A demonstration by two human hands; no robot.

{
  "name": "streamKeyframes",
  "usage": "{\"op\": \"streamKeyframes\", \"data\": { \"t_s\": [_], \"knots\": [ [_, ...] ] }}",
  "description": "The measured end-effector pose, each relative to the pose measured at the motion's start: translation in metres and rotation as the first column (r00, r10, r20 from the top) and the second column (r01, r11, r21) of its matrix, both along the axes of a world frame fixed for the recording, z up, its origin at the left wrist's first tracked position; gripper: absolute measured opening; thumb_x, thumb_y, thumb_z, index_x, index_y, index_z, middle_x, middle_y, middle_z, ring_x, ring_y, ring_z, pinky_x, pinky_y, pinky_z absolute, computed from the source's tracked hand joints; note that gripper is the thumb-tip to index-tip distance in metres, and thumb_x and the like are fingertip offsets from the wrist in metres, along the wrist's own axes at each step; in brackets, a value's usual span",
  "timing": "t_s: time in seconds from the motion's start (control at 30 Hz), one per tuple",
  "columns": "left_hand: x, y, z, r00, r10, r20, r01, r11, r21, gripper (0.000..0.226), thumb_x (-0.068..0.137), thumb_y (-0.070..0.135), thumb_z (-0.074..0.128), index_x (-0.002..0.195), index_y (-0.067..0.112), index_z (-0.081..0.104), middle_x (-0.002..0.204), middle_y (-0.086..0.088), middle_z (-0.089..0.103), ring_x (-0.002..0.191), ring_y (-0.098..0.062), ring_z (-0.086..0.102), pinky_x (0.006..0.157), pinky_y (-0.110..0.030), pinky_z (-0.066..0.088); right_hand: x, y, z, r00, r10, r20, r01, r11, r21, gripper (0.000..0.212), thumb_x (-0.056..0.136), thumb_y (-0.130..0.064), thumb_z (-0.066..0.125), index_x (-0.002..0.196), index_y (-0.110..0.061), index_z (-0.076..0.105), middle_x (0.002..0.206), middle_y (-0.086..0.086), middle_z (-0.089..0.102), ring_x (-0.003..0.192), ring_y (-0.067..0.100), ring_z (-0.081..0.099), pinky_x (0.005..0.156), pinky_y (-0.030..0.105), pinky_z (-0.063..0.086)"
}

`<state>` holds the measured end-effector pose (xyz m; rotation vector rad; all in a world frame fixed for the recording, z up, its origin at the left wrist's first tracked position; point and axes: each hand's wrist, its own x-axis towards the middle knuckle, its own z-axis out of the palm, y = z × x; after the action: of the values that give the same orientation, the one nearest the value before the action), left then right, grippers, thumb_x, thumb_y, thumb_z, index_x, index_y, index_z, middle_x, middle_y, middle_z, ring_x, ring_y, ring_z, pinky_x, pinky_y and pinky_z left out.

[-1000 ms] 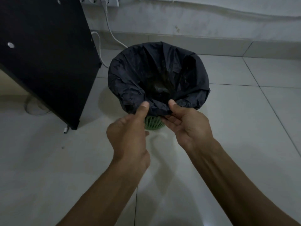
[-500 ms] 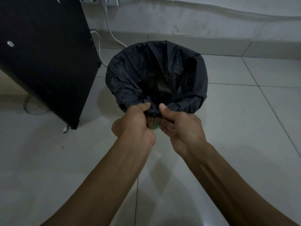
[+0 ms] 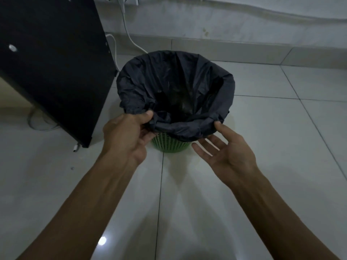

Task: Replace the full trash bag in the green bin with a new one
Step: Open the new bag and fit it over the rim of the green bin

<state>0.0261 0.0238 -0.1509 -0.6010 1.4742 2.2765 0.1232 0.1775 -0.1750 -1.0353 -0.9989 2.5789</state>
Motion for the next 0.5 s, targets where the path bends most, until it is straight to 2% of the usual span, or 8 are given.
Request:
{"op": "streamKeyframes", "data": {
  "t_s": [0.1, 0.2, 0.27, 0.4, 0.47, 0.5],
  "knots": [
    [-0.007, -0.006, 0.000, 0.998, -0.058, -0.035, 0.058, 0.998, -0.014, 0.020, 0.085, -0.003, 0.063, 0.104, 0.002, 0.065, 0.097, -0.014, 0.072, 0.074, -0.019, 0.072, 0.060, -0.031, 0.060, -0.002, 0.006, -0.003, 0.998, 0.035, -0.059, -0.026, 0.988, 0.153, 0.020, 0.093, -0.014, 0.057, 0.074, -0.011, 0.056, 0.090, 0.009, 0.069, 0.091, 0.028, 0.066, 0.083, 0.042, 0.058],
    [-0.012, -0.012, 0.001, 0.992, -0.117, -0.044, 0.115, 0.992, -0.051, 0.014, 0.086, -0.003, 0.062, 0.098, 0.004, 0.065, 0.092, -0.012, 0.072, 0.070, -0.017, 0.072, 0.061, -0.031, 0.060, -0.003, 0.018, -0.001, 0.990, 0.017, -0.140, 0.006, 0.986, 0.164, 0.019, 0.095, -0.009, 0.053, 0.076, -0.010, 0.053, 0.090, 0.012, 0.069, 0.090, 0.030, 0.067, 0.083, 0.042, 0.058],
    [-0.014, -0.014, 0.002, 0.988, -0.149, -0.041, 0.147, 0.987, -0.060, 0.011, 0.087, -0.003, 0.061, 0.094, 0.004, 0.065, 0.086, -0.010, 0.073, 0.067, -0.016, 0.072, 0.061, -0.031, 0.061, -0.004, 0.024, -0.001, 0.981, 0.014, -0.194, 0.011, 0.992, 0.125, 0.018, 0.095, -0.007, 0.051, 0.077, -0.008, 0.053, 0.092, 0.014, 0.069, 0.090, 0.030, 0.068, 0.082, 0.040, 0.059],
    [-0.016, -0.013, 0.004, 0.981, -0.191, -0.040, 0.189, 0.981, -0.047, 0.007, 0.087, -0.004, 0.060, 0.089, 0.002, 0.064, 0.070, -0.007, 0.074, 0.060, -0.015, 0.072, 0.053, -0.028, 0.058, -0.006, 0.028, -0.004, 0.965, -0.001, -0.263, -0.013, 0.999, -0.051, 0.018, 0.095, -0.006, 0.048, 0.078, -0.007, 0.055, 0.093, 0.014, 0.070, 0.087, 0.026, 0.072, 0.075, 0.037, 0.059],
    [-0.017, -0.012, 0.004, 0.976, -0.213, -0.042, 0.211, 0.977, -0.040, 0.007, 0.087, -0.004, 0.060, 0.090, 0.001, 0.064, 0.069, -0.007, 0.073, 0.060, -0.015, 0.071, 0.053, -0.027, 0.057, -0.006, 0.030, -0.002, 0.957, -0.006, -0.289, -0.036, 0.990, -0.138, 0.005, 0.087, -0.008, 0.053, 0.091, -0.006, 0.056, 0.106, 0.015, 0.069, 0.099, 0.028, 0.070, 0.080, 0.040, 0.059],
    [-0.017, -0.012, 0.005, 0.974, -0.222, -0.045, 0.220, 0.975, -0.042, 0.007, 0.087, -0.003, 0.060, 0.090, 0.001, 0.064, 0.069, -0.007, 0.073, 0.059, -0.015, 0.071, 0.053, -0.026, 0.057, -0.006, 0.030, -0.003, 0.953, -0.019, -0.301, -0.039, 0.982, -0.184, 0.015, 0.083, -0.008, 0.055, 0.098, -0.006, 0.056, 0.111, 0.016, 0.068, 0.105, 0.028, 0.068, 0.084, 0.042, 0.057]
  ]
}}
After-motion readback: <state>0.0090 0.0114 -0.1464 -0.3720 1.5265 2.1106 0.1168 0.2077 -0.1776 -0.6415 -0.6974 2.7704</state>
